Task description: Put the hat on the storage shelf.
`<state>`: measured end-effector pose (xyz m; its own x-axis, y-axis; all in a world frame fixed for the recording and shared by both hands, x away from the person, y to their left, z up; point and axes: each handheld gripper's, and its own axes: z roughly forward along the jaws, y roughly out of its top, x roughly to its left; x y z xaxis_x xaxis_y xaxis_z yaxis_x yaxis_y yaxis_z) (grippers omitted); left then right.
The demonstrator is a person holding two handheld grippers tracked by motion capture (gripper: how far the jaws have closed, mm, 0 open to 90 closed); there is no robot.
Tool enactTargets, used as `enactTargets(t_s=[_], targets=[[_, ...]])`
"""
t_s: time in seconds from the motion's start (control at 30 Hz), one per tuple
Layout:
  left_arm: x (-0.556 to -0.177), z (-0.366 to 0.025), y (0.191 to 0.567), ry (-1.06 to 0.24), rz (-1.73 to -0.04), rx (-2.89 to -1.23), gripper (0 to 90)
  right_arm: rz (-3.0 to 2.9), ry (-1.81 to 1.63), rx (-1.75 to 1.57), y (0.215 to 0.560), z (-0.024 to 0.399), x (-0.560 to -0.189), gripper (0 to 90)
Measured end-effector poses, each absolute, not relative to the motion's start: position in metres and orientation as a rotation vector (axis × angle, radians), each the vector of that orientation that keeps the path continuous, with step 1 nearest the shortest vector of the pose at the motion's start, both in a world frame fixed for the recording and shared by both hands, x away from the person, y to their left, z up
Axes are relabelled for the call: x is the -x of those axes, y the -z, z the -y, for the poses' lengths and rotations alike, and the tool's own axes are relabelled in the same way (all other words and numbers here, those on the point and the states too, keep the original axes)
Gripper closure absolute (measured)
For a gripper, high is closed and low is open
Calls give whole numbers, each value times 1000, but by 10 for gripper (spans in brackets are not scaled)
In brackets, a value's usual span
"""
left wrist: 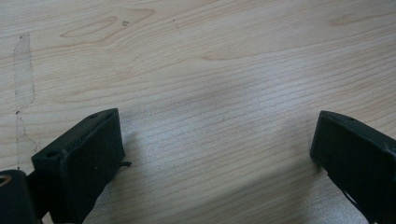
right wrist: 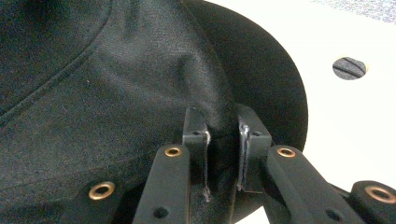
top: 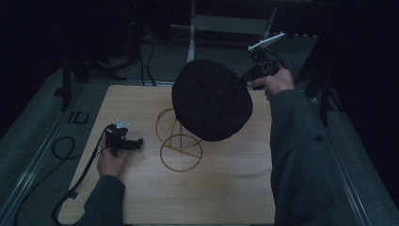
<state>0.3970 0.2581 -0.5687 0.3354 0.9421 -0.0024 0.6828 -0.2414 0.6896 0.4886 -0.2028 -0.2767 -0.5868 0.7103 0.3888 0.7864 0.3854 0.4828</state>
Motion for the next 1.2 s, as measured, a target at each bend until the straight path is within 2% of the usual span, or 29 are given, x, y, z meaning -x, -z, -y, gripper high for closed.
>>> enactTargets(t_s=[1.2], targets=[[-397, -258, 569, -566, -1419, -2006, 22, 2543, 960, 1266, 276, 163, -487, 770]])
